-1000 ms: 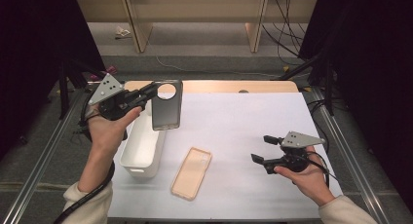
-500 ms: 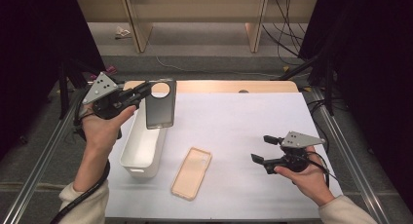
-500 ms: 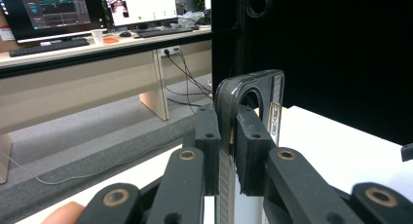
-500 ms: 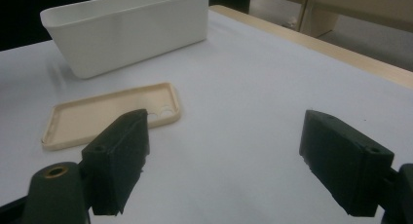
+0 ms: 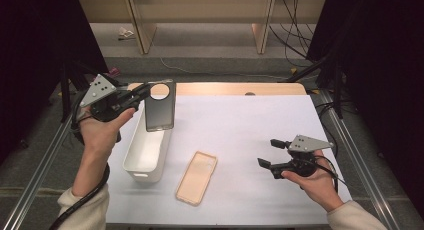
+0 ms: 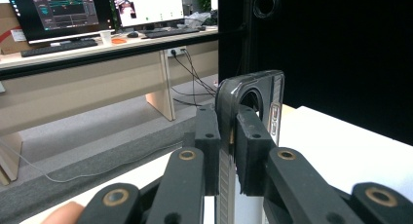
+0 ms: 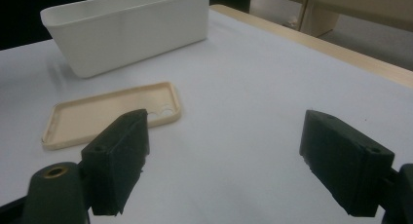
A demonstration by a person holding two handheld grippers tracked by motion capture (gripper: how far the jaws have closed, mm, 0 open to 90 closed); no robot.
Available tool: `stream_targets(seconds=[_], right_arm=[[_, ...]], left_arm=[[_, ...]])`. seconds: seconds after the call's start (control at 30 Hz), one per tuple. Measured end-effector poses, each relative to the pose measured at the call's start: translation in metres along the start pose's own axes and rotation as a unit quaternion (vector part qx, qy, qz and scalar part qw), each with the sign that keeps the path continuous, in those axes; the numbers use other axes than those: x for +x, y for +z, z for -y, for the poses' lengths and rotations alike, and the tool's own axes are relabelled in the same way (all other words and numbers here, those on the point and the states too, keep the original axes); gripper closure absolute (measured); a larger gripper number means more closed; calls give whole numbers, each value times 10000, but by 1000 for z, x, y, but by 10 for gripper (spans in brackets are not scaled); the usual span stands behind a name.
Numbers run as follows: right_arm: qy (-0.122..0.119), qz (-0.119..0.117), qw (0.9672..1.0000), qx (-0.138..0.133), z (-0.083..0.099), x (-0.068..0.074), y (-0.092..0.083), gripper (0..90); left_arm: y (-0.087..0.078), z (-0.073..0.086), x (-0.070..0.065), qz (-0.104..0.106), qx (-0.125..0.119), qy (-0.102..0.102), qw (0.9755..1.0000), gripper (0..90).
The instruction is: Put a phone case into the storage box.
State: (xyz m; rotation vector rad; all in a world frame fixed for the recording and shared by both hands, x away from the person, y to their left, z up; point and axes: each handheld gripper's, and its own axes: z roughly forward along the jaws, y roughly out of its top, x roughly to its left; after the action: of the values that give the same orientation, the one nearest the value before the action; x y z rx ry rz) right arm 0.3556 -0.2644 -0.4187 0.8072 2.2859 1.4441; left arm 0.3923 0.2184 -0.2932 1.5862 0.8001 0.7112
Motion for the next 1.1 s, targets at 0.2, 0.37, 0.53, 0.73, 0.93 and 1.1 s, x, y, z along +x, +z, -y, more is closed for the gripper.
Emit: stream_targets(seconds=[0.2, 0.37, 0.53, 0.73, 0.93, 1.1], right_arm=[[-23, -8, 10000, -3, 0, 0, 0, 190], [-30, 1, 10000, 1, 0, 1, 0, 190], [-29, -3, 10000, 0, 0, 1, 0, 190], [-36, -16, 10000, -8, 0, 1, 1, 189], [-41, -22, 10000, -6, 0, 2, 1, 189], [-43, -22, 10000, -2, 0, 1, 1, 189]], left_arm=[[1, 2, 1, -22, 48, 49, 10000, 813], [0, 3, 4, -49, 57, 45, 10000, 813], [-3, 3, 8, -97, 39, 24, 9999, 812], [-6, 4, 13, -181, 2, -29, 9998, 813], [-7, 5, 16, -211, 20, -35, 9998, 812], [-8, 6, 18, -233, 19, -37, 9997, 812]])
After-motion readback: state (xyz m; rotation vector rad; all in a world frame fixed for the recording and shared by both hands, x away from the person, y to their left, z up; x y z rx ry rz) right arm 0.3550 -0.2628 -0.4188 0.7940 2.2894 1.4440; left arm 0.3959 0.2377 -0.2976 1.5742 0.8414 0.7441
